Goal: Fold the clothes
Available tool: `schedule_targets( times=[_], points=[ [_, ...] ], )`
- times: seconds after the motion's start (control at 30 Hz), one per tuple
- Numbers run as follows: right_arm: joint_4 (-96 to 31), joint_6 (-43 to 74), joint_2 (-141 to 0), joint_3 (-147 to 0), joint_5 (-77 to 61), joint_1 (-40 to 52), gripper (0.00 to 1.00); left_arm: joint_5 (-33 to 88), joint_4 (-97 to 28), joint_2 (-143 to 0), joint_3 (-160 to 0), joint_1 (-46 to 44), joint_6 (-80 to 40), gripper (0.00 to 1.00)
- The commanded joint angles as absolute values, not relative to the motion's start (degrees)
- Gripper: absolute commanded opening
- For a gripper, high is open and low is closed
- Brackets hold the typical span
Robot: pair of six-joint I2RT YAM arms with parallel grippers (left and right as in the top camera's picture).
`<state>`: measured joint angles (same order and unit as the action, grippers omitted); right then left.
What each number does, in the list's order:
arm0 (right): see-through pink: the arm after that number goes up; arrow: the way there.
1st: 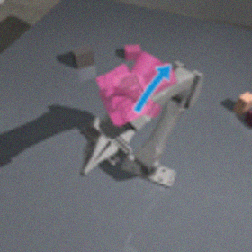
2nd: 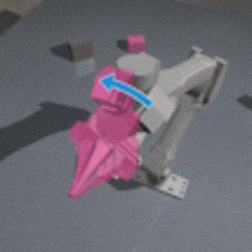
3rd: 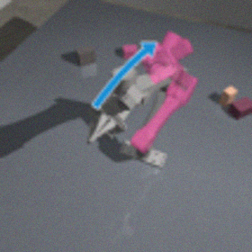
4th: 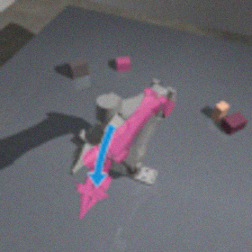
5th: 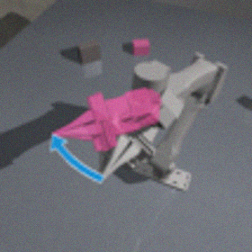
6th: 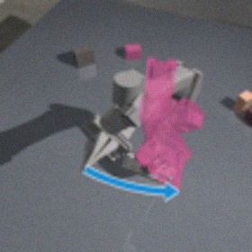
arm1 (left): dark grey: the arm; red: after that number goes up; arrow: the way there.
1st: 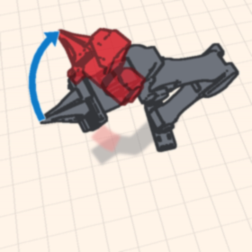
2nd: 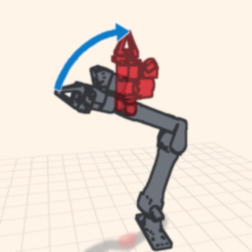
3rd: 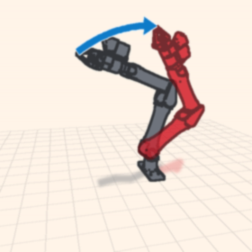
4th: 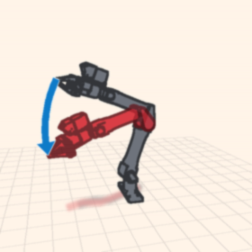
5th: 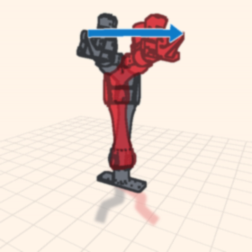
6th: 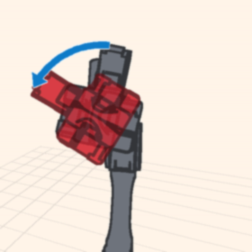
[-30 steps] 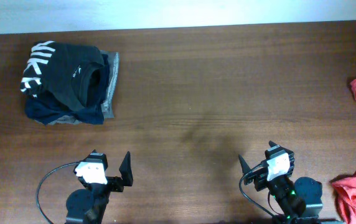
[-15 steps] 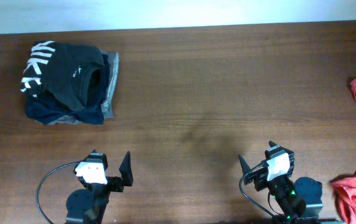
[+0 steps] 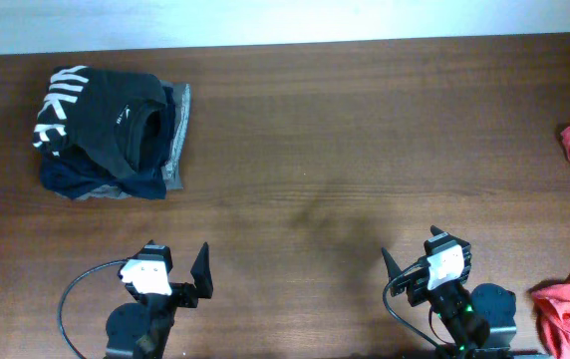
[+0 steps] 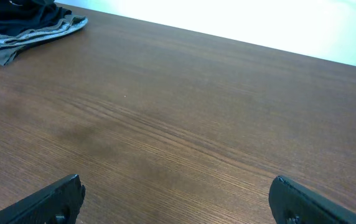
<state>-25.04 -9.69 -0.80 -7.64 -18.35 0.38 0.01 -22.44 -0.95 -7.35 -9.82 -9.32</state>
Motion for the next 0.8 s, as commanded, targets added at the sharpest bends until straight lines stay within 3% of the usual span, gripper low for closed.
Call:
schedule_targets(
  times=[0.0,0.4,0.63,0.7,0.77],
  points=[
    [-25.2,-10.1,-0.4,-7.3,-18.9,0.0,0.99,0.6,-22.1,-0.3,-6.7,-9.7,-9.6,0.99],
    [-24.4,-10.0,-0.4,-7.3,-19.1,0.0,0.99,0.6,-22.1,-0.3,-6.7,-9.7,-9.6,0.99],
    [-21.5,-10.0,-0.4,-7.3,-32.3,0.0,0.99,0.5,-22.0,-0.3,-6.7,-9.7,-9.6,0.99],
    [-19.9,-5.7,-0.4,-7.3,-36.8,0.0,0.99,-5.0,-19.6,-0.3,-6.7,-9.7,-8.6,0.99],
    [-15.4,6.5,-0.4,-7.3,-39.9,0.0,0.99,-6.0,-15.6,-0.3,-6.7,-9.7,-9.1,0.99]
  ],
)
